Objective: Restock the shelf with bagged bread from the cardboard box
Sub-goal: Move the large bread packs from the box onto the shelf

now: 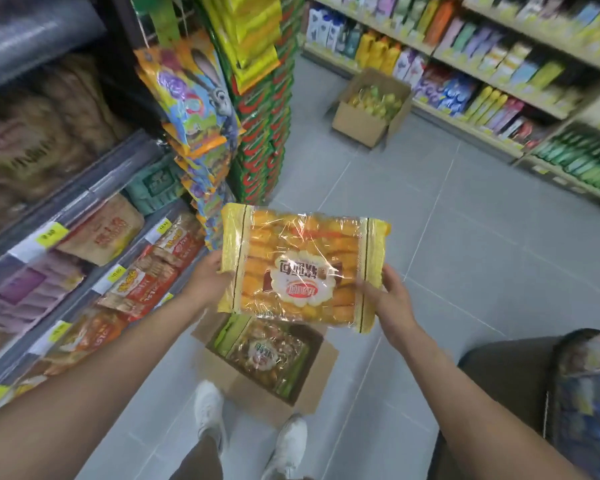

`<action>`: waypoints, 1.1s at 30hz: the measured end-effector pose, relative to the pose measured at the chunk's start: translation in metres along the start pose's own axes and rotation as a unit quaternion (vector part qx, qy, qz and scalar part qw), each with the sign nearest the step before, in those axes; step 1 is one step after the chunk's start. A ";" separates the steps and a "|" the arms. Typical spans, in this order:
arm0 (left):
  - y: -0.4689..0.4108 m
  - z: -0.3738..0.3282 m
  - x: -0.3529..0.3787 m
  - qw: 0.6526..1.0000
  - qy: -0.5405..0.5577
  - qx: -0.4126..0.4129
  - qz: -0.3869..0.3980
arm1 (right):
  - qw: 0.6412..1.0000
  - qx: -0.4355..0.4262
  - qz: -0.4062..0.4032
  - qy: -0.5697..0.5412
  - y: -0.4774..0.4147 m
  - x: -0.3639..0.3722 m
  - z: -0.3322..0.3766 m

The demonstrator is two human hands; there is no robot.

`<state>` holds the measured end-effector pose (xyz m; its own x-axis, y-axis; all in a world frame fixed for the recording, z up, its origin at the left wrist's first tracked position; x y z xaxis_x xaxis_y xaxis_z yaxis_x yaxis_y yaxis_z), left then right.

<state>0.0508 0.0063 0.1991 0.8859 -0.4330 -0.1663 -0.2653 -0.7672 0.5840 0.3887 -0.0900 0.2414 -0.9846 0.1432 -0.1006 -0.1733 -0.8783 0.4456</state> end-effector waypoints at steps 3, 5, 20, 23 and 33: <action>0.046 -0.018 -0.014 0.996 0.093 -0.002 0.008 | 0.995 -0.060 0.045 0.066 0.012 -0.004 0.095; 0.074 -0.027 -0.024 0.985 0.168 -0.004 0.025 | 0.984 -0.111 0.072 0.118 0.022 0.001 0.162; 0.267 -0.225 -0.069 0.961 0.027 0.274 0.000 | 0.564 -0.455 0.222 0.652 0.177 0.173 0.476; 0.274 -0.245 -0.051 0.956 -0.007 0.293 0.005 | 0.533 -0.467 0.216 0.672 0.195 0.180 0.491; 0.263 -0.241 -0.035 0.947 0.145 0.288 0.003 | 0.531 -0.484 0.164 0.675 0.217 0.183 0.504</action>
<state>0.0414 -0.0659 0.5505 0.9287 -0.3544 0.1090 -0.3604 -0.9319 0.0409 0.1588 -0.0248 0.7684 0.0716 0.0263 -0.9971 0.7406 -0.6710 0.0355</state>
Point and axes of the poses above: each hand's wrist, its own y-axis away from the middle knuckle, its own x-axis out of the palm, z = x × y, the point moved 8 cm from there along -y, towards the middle knuckle, and after that the axes turned 13 degrees about z, right-handed, at the moved point
